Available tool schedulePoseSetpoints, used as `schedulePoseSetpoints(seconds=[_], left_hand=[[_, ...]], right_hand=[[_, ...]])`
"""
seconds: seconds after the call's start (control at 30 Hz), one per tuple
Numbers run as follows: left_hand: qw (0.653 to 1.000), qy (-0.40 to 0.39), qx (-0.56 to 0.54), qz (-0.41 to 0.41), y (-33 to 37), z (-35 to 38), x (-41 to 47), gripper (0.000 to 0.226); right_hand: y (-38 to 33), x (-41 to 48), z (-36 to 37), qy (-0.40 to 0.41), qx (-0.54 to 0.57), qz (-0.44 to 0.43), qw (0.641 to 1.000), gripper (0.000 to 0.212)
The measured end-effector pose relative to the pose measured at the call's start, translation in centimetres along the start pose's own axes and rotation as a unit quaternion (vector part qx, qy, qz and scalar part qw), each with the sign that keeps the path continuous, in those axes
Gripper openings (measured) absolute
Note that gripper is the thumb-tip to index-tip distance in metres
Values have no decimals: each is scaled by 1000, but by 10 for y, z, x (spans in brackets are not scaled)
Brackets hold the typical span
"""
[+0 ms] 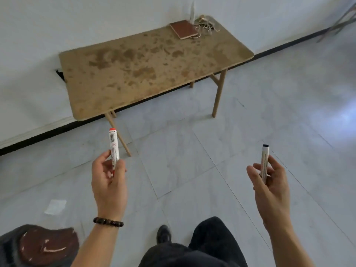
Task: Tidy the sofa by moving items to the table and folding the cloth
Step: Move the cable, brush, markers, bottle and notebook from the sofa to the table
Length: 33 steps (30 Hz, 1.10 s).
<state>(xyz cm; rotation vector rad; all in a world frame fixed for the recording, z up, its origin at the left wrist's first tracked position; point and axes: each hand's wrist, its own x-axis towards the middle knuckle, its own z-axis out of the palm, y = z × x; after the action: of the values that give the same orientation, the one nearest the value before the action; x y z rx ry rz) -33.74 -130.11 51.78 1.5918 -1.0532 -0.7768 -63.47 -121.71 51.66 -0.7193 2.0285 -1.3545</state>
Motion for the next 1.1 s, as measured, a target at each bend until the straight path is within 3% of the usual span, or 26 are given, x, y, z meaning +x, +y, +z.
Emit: schedulePoseSetpoints(seconds=[0.1, 0.23, 0.4, 0.57, 0.9, 1.1], left_hand=[[999, -44, 3, 4, 8, 71, 45, 25], [998, -63, 14, 7, 13, 173, 99, 31], [998, -54, 26, 17, 58, 283, 170, 26], [999, -15, 19, 21, 102, 347, 233, 41], [998, 60, -22, -25, 83, 474, 395, 27], [998, 32, -41, -45, 104, 565, 526, 29]], right_hand=[[5, 56, 1, 54, 6, 21, 998, 50], [19, 152, 17, 69, 21, 49, 996, 50], [-25, 310, 40, 33, 36, 49, 998, 52], [-95, 438, 70, -25, 17, 1, 1000, 50], [-148, 642, 207, -101, -51, -22, 993, 48], [-211, 762, 285, -117, -101, -55, 986, 50]])
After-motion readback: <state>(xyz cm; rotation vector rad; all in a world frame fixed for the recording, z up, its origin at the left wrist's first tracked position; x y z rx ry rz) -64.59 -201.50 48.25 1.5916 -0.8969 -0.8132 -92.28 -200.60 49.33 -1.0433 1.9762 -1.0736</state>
